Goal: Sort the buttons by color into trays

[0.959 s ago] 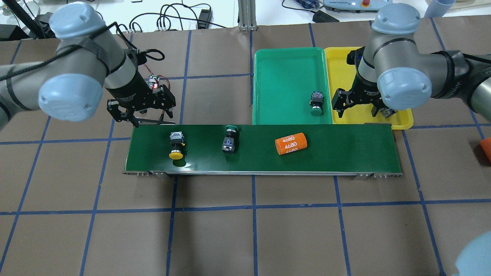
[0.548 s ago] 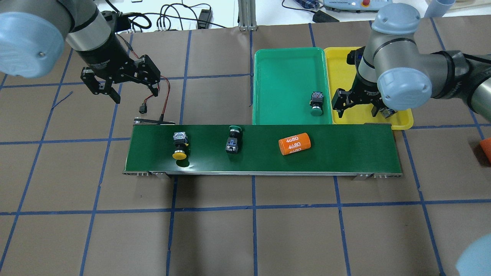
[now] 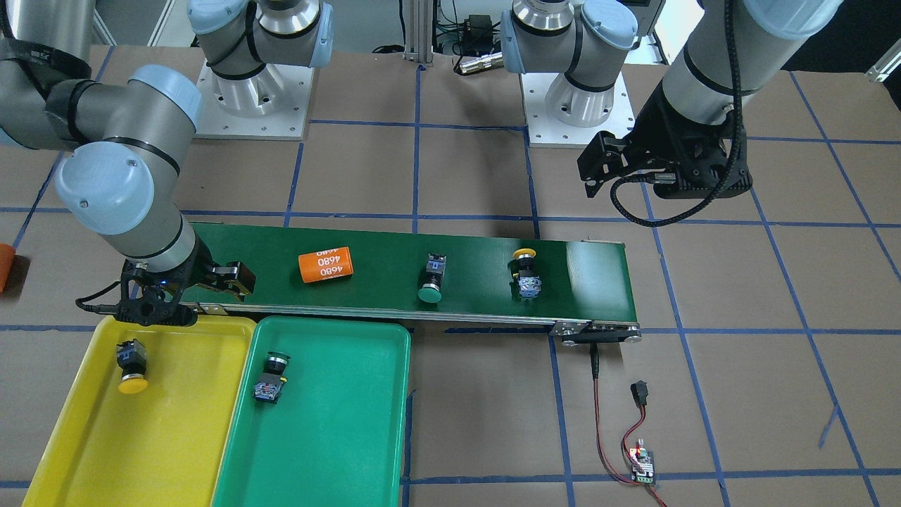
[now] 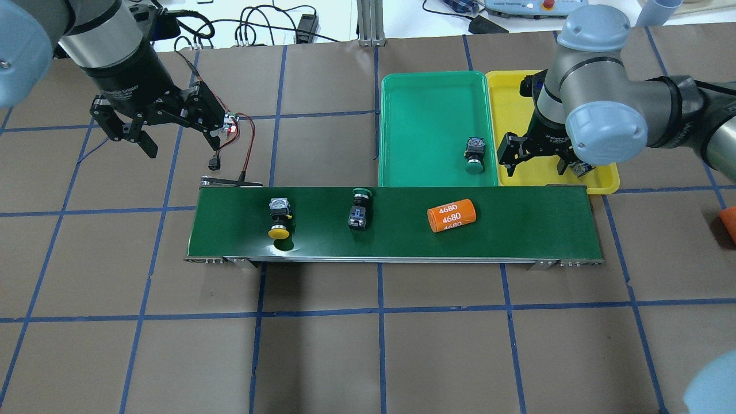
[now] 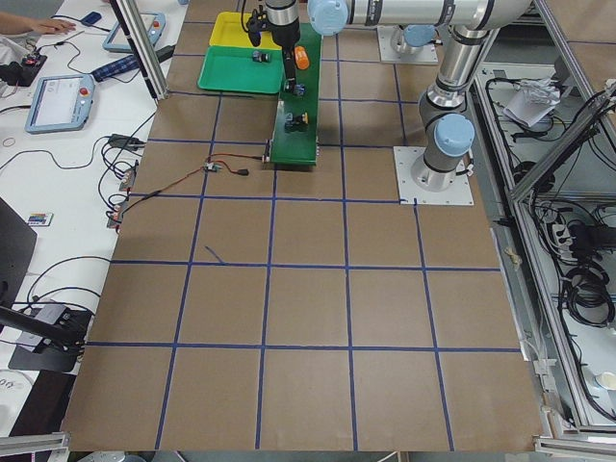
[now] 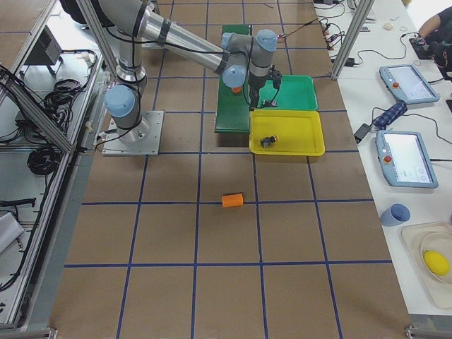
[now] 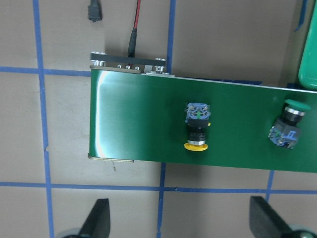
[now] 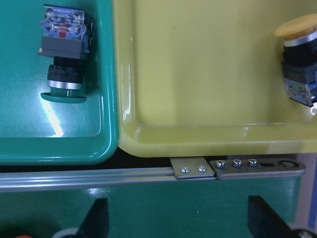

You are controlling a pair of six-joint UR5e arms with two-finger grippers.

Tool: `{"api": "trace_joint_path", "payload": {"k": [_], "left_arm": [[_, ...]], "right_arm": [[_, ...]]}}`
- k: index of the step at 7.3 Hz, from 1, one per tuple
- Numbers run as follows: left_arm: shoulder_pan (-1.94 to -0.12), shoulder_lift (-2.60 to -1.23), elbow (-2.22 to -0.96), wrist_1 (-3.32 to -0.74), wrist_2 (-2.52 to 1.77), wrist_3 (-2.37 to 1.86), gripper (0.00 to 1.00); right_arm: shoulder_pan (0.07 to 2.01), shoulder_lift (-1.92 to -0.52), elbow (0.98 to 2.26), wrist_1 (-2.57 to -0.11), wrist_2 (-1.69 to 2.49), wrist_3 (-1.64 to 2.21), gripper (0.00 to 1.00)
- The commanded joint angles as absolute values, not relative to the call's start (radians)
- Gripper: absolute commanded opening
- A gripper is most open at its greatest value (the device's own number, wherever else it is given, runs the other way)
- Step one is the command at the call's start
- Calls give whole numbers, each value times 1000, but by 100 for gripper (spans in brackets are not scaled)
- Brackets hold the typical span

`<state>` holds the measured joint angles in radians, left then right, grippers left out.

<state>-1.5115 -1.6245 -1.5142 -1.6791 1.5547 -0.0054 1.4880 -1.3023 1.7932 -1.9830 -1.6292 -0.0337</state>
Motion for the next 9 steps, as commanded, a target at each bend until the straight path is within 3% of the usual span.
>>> {"api": "trace_joint_path", "payload": {"k": [1,9], "left_arm": [[-1503,-1634,-1520,-1625,1563,23,100],[-1499,-1624,-1529,-1614,1560,26,100]], "right_arm": [[1488,-1302,1793,-1983,-1628,-34,100],[1488,-1324,1796,-1982,-1629,-31,100]]}}
